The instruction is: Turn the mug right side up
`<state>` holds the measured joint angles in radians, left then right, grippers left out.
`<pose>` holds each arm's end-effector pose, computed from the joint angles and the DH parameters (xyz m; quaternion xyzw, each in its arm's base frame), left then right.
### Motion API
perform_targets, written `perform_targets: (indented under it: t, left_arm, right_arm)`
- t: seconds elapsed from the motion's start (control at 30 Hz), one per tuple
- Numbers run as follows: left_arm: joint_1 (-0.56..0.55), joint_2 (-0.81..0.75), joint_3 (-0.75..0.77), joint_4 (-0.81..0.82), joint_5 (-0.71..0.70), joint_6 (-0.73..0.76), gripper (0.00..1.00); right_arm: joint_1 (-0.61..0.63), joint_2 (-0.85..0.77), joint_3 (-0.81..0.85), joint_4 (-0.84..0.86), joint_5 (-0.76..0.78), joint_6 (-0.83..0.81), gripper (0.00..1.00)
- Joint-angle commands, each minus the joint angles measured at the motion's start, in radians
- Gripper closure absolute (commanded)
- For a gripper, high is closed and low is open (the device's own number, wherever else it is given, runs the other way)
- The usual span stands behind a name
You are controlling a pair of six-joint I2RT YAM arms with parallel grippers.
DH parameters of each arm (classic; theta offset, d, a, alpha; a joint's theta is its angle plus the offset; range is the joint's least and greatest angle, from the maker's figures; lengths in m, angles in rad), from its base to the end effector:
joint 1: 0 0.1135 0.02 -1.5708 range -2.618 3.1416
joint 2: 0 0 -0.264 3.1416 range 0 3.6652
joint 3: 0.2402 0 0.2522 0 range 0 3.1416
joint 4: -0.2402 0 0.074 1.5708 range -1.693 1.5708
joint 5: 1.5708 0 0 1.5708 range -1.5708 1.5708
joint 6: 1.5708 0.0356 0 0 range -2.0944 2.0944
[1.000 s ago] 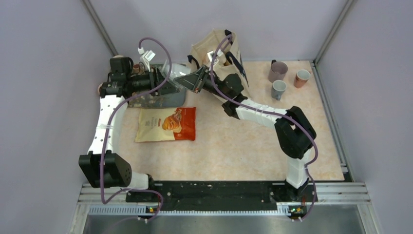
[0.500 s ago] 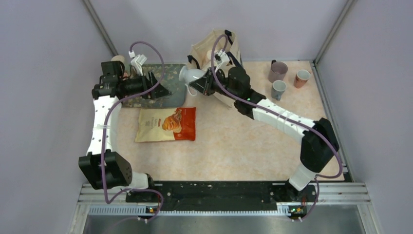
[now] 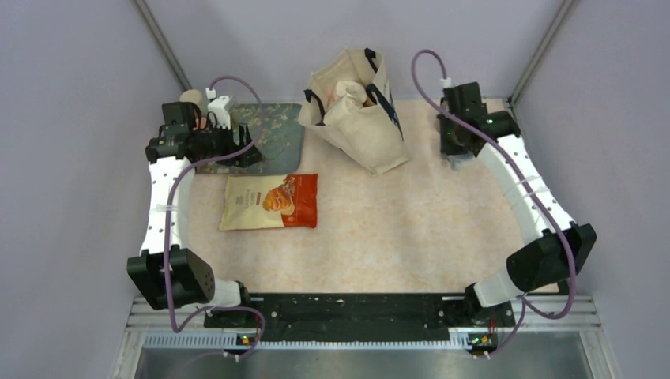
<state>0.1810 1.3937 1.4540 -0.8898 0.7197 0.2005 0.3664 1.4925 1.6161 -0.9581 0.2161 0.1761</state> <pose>0.2820 0.0278 0.3737 0.1361 0.8711 -0.2580 0.3951 0.2904 0.1032 0.3858 -0.0495 0.9270 -0.0011 0.3717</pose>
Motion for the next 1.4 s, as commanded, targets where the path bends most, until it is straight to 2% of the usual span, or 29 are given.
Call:
perform_targets:
  t: [0.0,0.17,0.3,0.57,0.87,0.9,1.0,1.07,1.23,1.37]
  left_arm:
    - [0.003,-0.05,0.01,-0.023,-0.045,0.064,0.22]
    - [0.005,-0.063,-0.001,-0.063,-0.094,0.123,0.22]
    - [0.005,-0.059,-0.018,-0.08,-0.118,0.146,0.22]
    - [0.004,-0.053,-0.034,-0.08,-0.133,0.145,0.22]
    - [0.004,-0.047,-0.037,-0.077,-0.161,0.155,0.23]
    - [0.005,-0.045,-0.036,-0.077,-0.161,0.155,0.23]
    - [0.004,-0.036,-0.029,-0.078,-0.158,0.155,0.23]
    - [0.005,-0.034,-0.023,-0.081,-0.157,0.158,0.23]
    - [0.004,-0.028,-0.007,-0.076,-0.187,0.16,0.23]
    - [0.007,-0.011,0.014,-0.049,-0.292,0.154,0.22]
  right_arm:
    - [-0.17,-0.006,-0.014,-0.131,0.093,-0.062,1.0]
    - [-0.391,0.138,-0.059,-0.021,0.059,-0.111,1.0]
    - [-0.509,0.343,0.027,-0.007,-0.033,-0.115,1.0]
    - [-0.523,0.577,0.237,-0.02,-0.084,-0.134,1.0]
    - [-0.524,0.795,0.518,-0.184,-0.171,-0.152,1.0]
    - [-0.524,0.802,0.542,-0.191,-0.187,-0.152,0.94]
    - [-0.523,0.814,0.609,-0.213,-0.2,-0.152,0.69]
    - [-0.524,0.81,0.643,-0.221,-0.212,-0.152,0.59]
    - [-0.523,0.741,0.664,-0.226,-0.211,-0.147,0.49]
    - [-0.521,0.648,0.653,-0.222,-0.201,-0.131,0.45]
